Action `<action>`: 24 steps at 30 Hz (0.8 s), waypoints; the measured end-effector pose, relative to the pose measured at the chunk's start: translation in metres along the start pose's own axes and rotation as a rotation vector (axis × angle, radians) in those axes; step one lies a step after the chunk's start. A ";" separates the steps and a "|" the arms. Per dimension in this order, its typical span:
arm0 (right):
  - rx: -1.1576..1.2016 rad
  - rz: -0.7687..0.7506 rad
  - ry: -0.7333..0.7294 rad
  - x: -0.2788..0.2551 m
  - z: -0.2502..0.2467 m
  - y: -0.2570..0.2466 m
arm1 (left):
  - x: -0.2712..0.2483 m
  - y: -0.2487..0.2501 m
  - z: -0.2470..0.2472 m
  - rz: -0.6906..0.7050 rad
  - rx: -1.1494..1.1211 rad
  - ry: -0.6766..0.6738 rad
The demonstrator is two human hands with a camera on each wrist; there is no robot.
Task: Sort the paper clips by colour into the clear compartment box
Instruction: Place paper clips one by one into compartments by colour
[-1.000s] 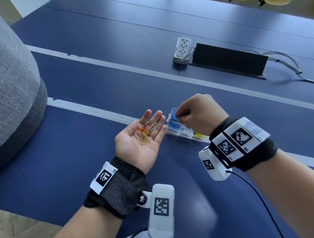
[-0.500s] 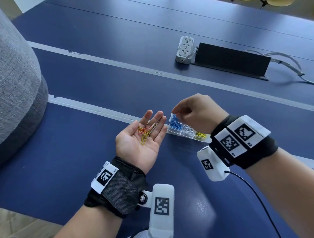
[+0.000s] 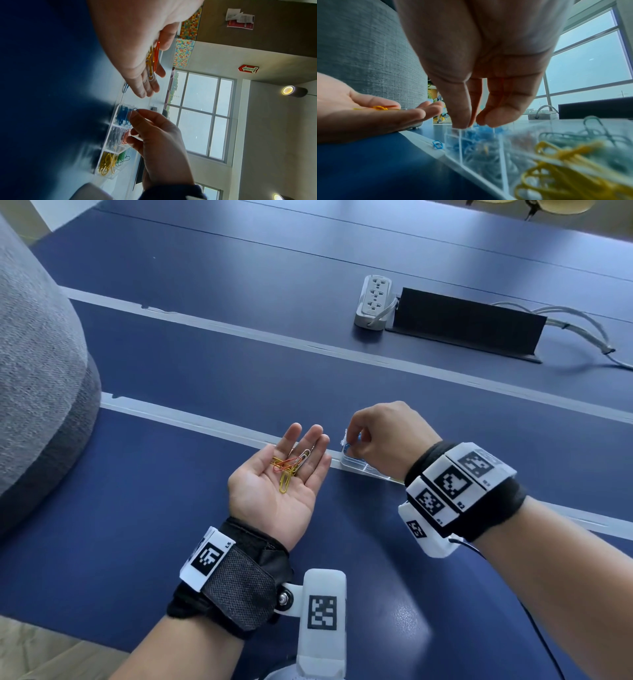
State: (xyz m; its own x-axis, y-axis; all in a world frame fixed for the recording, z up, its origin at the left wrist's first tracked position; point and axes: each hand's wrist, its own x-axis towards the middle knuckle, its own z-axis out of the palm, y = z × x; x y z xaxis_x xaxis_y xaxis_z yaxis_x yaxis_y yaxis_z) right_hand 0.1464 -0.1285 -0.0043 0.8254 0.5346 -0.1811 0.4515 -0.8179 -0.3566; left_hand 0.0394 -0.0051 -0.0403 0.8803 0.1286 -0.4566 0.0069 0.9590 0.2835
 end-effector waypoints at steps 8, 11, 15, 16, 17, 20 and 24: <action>0.018 0.056 0.052 0.003 -0.002 0.007 | 0.001 -0.001 -0.001 -0.011 0.006 -0.004; -0.015 0.027 0.053 0.001 -0.003 0.005 | 0.001 0.000 0.000 -0.009 0.008 0.000; -0.077 0.031 0.047 -0.001 -0.002 0.005 | 0.001 0.000 -0.001 -0.008 0.000 -0.002; -0.080 0.035 0.039 -0.002 -0.003 0.005 | 0.001 0.000 -0.001 -0.011 0.004 -0.003; -0.085 0.037 0.037 -0.002 -0.004 0.005 | 0.000 -0.001 -0.001 -0.013 0.007 -0.004; -0.116 0.030 0.055 -0.004 -0.008 0.006 | 0.000 -0.001 0.000 -0.013 0.012 -0.005; -0.159 0.042 -0.010 -0.008 -0.008 0.007 | 0.000 -0.001 0.001 -0.011 0.012 -0.002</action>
State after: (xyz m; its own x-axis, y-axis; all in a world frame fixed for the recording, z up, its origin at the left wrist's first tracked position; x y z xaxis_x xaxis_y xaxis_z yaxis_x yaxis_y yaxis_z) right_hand 0.1456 -0.1396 0.0018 0.8417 0.5008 -0.2022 0.4654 -0.8625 -0.1988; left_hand 0.0393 -0.0065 -0.0401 0.8810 0.1177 -0.4583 0.0221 0.9573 0.2882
